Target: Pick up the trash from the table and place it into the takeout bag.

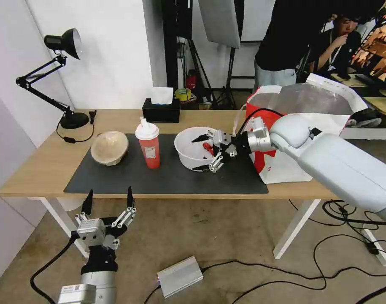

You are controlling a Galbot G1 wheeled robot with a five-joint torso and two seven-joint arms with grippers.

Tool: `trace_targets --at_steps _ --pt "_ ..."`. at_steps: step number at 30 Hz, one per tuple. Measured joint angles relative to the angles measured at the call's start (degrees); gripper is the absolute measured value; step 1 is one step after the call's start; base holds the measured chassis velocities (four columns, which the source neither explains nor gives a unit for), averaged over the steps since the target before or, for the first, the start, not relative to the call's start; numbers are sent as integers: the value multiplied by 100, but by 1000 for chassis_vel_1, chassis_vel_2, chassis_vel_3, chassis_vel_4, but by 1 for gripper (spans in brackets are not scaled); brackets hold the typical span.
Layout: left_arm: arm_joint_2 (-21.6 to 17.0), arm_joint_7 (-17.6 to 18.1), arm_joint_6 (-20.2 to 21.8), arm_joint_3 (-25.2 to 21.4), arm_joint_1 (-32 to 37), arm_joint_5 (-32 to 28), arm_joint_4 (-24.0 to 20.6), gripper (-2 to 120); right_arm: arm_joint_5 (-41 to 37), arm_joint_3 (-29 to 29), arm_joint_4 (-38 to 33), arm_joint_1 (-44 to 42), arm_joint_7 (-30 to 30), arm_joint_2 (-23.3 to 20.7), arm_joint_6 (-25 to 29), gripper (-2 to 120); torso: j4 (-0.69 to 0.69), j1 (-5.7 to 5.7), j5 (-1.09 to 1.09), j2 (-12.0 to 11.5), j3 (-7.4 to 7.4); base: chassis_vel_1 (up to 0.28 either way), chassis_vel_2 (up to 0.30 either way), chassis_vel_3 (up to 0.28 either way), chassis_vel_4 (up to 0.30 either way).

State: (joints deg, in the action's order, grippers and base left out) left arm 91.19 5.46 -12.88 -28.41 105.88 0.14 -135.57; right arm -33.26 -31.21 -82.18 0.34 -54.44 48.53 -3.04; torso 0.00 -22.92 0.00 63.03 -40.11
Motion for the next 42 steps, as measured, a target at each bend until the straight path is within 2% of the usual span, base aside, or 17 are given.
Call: trace_targets --at_steps 18,42 --pt "2 133 -219 -17 -17 63 172 100 512 -119 818 208 -428 483 -86 100 0 0 0 0 0 0 0 0 0" --pt "3 124 -361 -6 -34 23 226 100 824 -258 1631 419 -724 857 -35 100 0 0 0 0 0 0 0 0 0"
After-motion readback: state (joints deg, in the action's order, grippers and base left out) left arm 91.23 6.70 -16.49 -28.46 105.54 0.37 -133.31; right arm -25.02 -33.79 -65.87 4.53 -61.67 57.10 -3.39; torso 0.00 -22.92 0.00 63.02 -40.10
